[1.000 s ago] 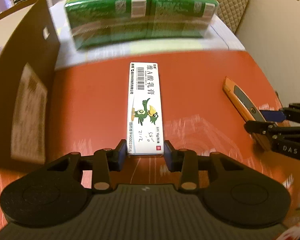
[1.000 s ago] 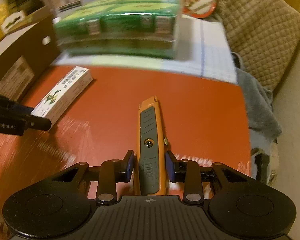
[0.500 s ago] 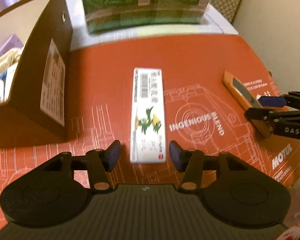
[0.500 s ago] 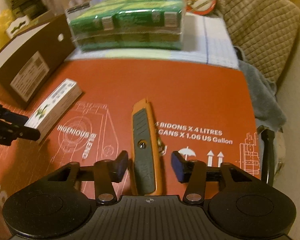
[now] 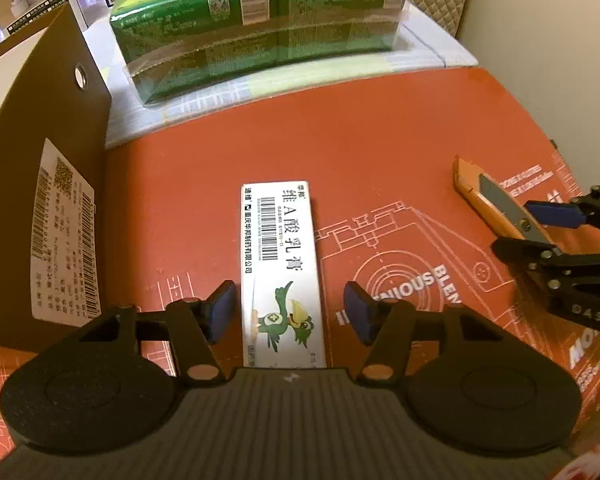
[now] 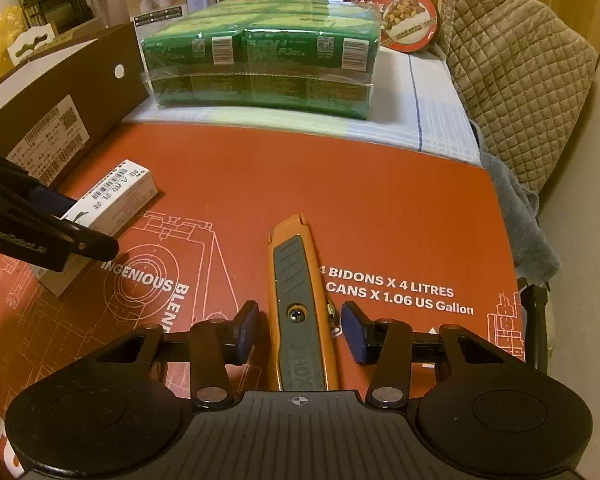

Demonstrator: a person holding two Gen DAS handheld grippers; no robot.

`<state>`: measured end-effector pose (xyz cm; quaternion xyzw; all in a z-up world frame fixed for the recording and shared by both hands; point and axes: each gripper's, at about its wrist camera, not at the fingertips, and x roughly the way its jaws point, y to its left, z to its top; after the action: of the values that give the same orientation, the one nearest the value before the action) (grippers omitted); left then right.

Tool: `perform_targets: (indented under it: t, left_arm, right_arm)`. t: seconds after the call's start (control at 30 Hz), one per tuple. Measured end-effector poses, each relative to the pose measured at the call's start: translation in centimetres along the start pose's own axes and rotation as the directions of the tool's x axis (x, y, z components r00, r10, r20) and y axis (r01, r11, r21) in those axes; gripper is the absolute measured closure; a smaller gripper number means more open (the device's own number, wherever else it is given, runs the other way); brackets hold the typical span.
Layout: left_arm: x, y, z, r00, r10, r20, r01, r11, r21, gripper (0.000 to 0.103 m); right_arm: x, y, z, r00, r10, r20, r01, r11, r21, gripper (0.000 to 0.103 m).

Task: Organize rigid objects
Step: 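Lift the knife and medicine box and carry them toward the brown box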

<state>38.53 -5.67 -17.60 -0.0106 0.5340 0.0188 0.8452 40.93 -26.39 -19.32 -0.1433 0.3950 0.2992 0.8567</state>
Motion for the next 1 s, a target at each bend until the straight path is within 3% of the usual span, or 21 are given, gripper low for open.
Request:
perform_targets:
  t: [0.1, 0.17, 0.23, 0.33, 0.67, 1.0]
  left_arm:
    - [0.0, 0.1, 0.1, 1.0, 0.002, 0.008, -0.002, 1.0, -0.005, 0.053]
    - [-0.1, 0.3, 0.2, 1.0, 0.002, 0.014, -0.002, 1.0, -0.014, 0.065]
    - [-0.2, 0.3, 0.3, 1.0, 0.006, 0.019, -0.005, 1.0, -0.02, 0.069]
    - [-0.3, 0.3, 0.3, 1.0, 0.011, 0.017, -0.011, 0.999, -0.033, 0.069]
    - [-0.9, 0.2, -0.3, 1.0, 0.016, 0.021, -0.015, 0.999, -0.05, 0.07]
    - [-4.9, 0.8, -0.9, 0.995, -0.006, 0.1, 0.014, 0.997, -0.075, 0.07]
  right_arm:
    - [0.0, 0.0, 0.0, 1.0, -0.008, 0.0, 0.008, 1.0, 0.01, 0.062]
    - [0.0, 0.1, 0.0, 1.0, -0.016, 0.002, 0.016, 1.0, 0.015, 0.062]
    - [-0.1, 0.2, 0.0, 1.0, -0.024, 0.004, 0.024, 1.0, 0.018, 0.062]
    - [-0.1, 0.3, 0.0, 1.0, -0.027, 0.007, 0.027, 1.0, 0.013, 0.07]
    - [-0.2, 0.3, 0.0, 1.0, -0.027, 0.002, 0.027, 1.0, 0.012, 0.071]
    - [-2.5, 1.5, 0.9, 0.998, 0.054, 0.035, -0.057, 0.996, 0.073, 0.071]
